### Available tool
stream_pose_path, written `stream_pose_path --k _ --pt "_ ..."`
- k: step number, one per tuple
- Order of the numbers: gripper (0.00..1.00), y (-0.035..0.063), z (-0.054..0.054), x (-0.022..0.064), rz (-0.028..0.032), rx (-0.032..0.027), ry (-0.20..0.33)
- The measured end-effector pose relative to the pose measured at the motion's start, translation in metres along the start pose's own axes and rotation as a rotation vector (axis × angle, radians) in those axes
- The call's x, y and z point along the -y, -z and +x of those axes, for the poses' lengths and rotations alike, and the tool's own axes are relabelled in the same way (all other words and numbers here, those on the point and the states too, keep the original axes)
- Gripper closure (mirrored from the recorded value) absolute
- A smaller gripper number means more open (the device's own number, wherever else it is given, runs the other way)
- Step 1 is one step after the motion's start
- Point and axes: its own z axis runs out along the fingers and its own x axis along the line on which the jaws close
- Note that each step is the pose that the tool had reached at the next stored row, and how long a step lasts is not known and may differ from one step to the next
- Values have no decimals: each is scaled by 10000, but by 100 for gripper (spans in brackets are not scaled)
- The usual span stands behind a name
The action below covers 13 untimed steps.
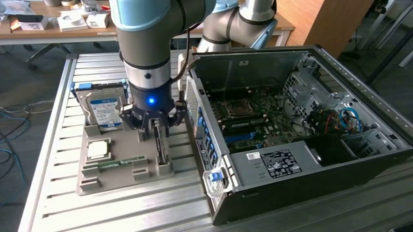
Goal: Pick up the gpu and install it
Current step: 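Pick up the gpu and move the gpu toward the slot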
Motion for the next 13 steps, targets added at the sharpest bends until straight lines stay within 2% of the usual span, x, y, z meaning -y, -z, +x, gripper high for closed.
stream_pose_path --k 13 --pt "49 -71 9 -3 0 -1 1"
